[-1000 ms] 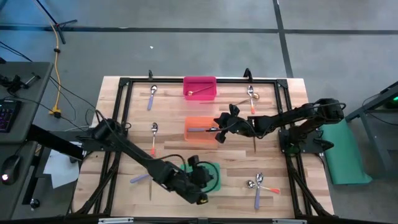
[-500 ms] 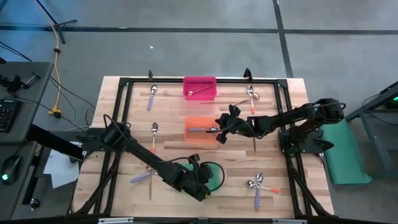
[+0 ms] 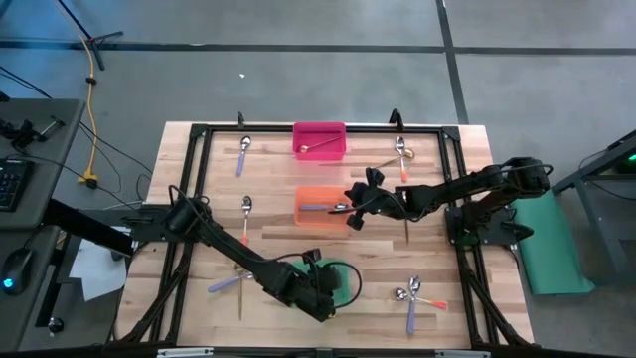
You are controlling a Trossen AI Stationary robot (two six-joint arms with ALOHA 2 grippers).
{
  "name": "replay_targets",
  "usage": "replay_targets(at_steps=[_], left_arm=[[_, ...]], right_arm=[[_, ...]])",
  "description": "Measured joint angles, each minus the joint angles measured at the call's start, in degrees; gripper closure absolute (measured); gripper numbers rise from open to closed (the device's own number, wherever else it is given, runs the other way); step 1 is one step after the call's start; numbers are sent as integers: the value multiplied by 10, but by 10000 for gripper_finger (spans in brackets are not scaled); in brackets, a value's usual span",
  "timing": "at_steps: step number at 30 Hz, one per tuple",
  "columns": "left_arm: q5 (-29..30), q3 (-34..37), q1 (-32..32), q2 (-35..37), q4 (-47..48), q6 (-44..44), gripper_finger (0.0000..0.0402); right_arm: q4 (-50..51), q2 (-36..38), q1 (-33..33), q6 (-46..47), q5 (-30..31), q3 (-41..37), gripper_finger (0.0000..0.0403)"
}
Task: Sort silverware by color (type)
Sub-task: Put the top gold spoon into the red bin
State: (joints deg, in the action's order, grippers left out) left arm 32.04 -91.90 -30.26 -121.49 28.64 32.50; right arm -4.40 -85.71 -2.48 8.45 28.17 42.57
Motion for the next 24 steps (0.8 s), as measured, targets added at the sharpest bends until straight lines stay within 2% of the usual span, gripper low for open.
replay_targets(at_steps=[2, 4, 7, 10, 13, 18, 24], left_arm=[[4, 0, -2, 8, -1, -29, 334], [15, 0, -7, 17, 7, -55, 340], [24, 1, -15, 34, 16, -89, 360], [20, 20, -15, 50, -12, -133, 388], [4, 63, -7, 63, -61, -164, 398], [-57, 144, 19, 98, -170, -204, 400], [-105, 248, 53, 188, -277, -255, 401]], right_arm=[[1, 0, 2, -13, -3, 0, 403], [1, 0, 8, -32, -38, 0, 403], [1, 0, 25, -57, -94, 0, 403], [7, 0, 46, -65, -100, 0, 403], [7, 0, 71, -71, -103, 0, 403], [-40, 0, 104, -57, -136, -31, 403], [-95, 0, 119, -14, -147, -71, 403]])
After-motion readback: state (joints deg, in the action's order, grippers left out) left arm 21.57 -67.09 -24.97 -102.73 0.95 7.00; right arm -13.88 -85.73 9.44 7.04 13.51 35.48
